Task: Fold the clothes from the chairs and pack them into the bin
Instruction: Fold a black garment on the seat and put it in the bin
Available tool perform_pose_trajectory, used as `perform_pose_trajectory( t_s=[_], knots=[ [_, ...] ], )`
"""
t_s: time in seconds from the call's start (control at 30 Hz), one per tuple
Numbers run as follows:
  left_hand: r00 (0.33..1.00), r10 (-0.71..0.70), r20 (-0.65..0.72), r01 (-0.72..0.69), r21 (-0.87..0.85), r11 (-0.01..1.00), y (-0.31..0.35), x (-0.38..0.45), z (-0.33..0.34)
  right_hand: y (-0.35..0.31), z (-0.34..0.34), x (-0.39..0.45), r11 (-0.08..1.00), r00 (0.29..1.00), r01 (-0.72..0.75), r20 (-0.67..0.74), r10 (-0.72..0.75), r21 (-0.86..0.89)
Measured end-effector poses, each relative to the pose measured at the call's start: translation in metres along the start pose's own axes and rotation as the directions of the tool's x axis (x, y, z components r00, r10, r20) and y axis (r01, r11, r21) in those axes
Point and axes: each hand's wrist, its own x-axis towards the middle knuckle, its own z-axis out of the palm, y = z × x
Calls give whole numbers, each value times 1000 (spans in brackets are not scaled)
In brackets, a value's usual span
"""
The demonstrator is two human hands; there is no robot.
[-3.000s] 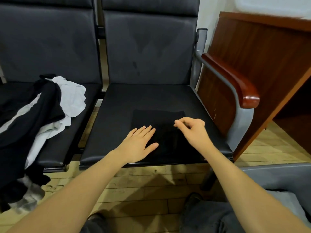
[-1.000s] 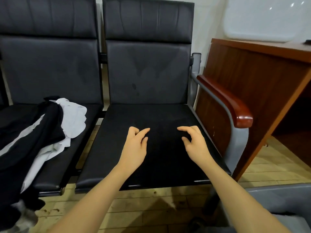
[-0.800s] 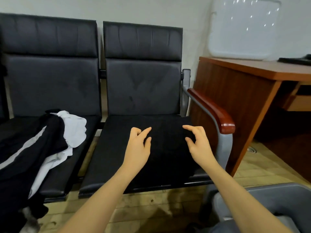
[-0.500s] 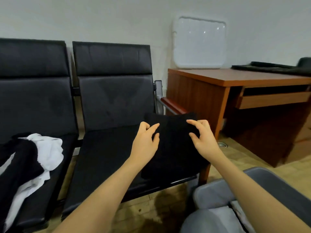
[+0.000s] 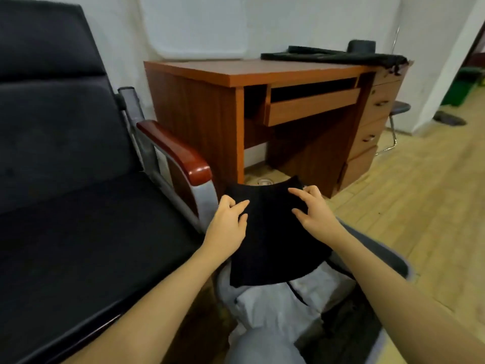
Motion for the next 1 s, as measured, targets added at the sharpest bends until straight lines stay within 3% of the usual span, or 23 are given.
perform_pose_trajectory(
  t_s=[0.13,0.3,0.47,0.67,0.73,0.77,0.83,0.9,0.93,1.0],
  knots=[
    [988,-33,152,44,-75,996,-9,3,84,80,18,-1,993,989,-109,97,113,-45],
    [919,-247,306,307,-165,937,-27,-9,184,177,57,-6,967,953,-203,197,231,-155],
    [818,-409,404,513,-194,836,-34,-26,277,257,90,0,923,908,-174,306,285,-343],
    [762,-450,465,563,-132,816,-38,-37,355,323,122,17,833,886,-79,345,311,-548],
    [743,-450,495,483,69,873,-48,-48,372,336,139,19,765,892,-46,318,321,-643],
    [776,-389,496,334,200,921,-55,-53,381,341,148,17,739,891,-40,310,331,-672],
    [763,-269,588,33,381,924,-66,-56,389,348,169,7,740,870,-71,321,374,-669],
    [633,-174,754,-213,386,898,-80,-58,398,353,188,-9,793,829,-159,357,431,-588],
    [552,-184,813,-212,351,912,-87,-56,402,356,196,-17,814,807,-204,377,455,-544],
    [498,-199,844,-213,341,916,-96,-51,404,365,205,-28,803,747,-273,409,524,-530]
  ],
)
